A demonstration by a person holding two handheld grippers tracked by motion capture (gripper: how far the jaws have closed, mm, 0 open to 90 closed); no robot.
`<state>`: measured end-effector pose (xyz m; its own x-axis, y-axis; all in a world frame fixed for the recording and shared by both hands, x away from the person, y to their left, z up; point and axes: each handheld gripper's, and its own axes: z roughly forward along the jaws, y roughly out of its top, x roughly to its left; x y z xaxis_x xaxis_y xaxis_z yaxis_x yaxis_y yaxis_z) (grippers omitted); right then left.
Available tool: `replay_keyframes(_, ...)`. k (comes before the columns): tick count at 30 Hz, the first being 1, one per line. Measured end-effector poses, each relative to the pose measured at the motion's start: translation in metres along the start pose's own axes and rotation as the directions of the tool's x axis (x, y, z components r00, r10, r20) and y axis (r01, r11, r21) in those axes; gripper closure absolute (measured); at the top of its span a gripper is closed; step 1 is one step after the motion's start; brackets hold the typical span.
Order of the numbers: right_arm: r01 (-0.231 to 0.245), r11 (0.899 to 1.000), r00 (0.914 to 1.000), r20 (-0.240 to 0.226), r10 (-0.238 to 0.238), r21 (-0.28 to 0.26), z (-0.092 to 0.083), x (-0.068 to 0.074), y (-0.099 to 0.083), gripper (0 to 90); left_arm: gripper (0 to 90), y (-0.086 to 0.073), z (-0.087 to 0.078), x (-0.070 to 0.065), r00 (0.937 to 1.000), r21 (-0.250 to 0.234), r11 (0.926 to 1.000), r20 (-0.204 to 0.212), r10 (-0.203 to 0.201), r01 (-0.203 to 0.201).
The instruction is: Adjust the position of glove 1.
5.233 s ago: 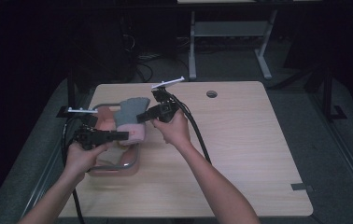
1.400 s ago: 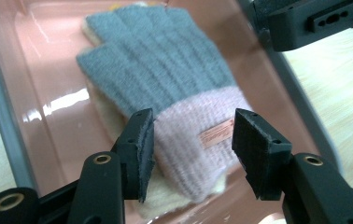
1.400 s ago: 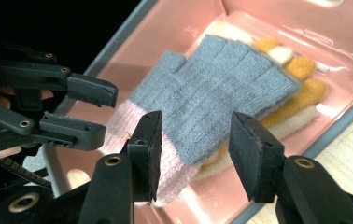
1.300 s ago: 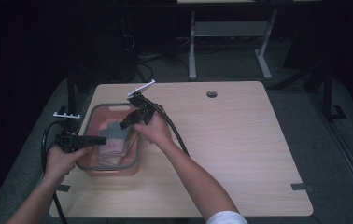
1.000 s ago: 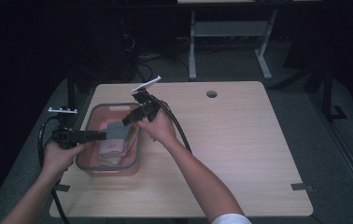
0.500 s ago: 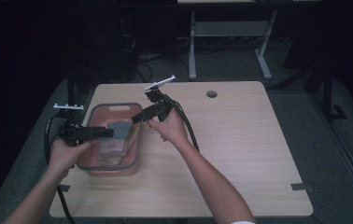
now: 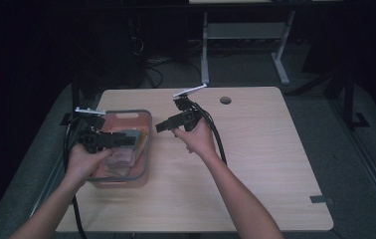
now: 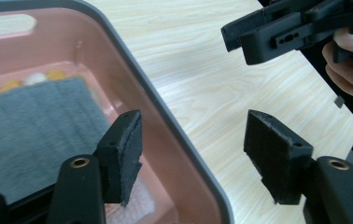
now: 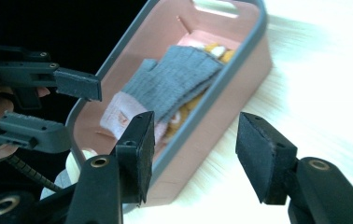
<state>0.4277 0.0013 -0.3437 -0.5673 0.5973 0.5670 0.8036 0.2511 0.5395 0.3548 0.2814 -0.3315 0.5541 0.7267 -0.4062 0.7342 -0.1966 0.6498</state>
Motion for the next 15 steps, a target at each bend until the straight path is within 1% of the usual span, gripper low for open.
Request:
replay_keyframes(2,-0.004,1.0,1.0,0.001,0.004,-0.012,-0.005,-0.005,-0.003,46.8,35.3,0.002,0.004,-0.003,1.0,0.006,1.0,0.003,0.008,-0.008)
replay_keyframes(3,-0.015,1.0,0.9999,0.004,0.015,-0.016,-0.008,-0.007,-0.005,46.7,35.0,0.003,0.005,-0.005,0.9999,0.008,0.9999,0.004,0.013,-0.013)
replay_keyframes(8,-0.026,0.999,0.9995,0.016,0.027,-0.036,-0.022,-0.016,-0.012,46.3,34.0,0.008,0.014,-0.015,0.9994,0.01,0.9995,0.018,0.029,-0.029)
replay_keyframes(10,-0.041,0.998,0.999,0.016,0.042,-0.044,-0.027,-0.02,-0.015,46.2,33.5,0.009,0.017,-0.019,0.999,0.01,0.9993,0.027,0.035,-0.035)
replay_keyframes(12,-0.049,0.998,0.9986,0.015,0.05,-0.048,-0.031,-0.024,-0.019,46.1,32.9,0.01,0.02,-0.022,0.9989,0.014,0.9992,0.031,0.036,-0.037)
replay_keyframes(13,-0.058,0.997,0.9981,0.016,0.059,-0.043,-0.033,-0.026,-0.022,46.1,32.5,0.011,0.022,-0.023,0.9985,0.015,0.999,0.033,0.043,-0.043)
replay_keyframes(15,-0.067,0.997,0.9976,0.014,0.068,-0.049,-0.036,-0.03,-0.026,46.0,32.5,0.012,0.024,-0.026,0.9982,0.025,0.9984,0.033,0.05,-0.051)
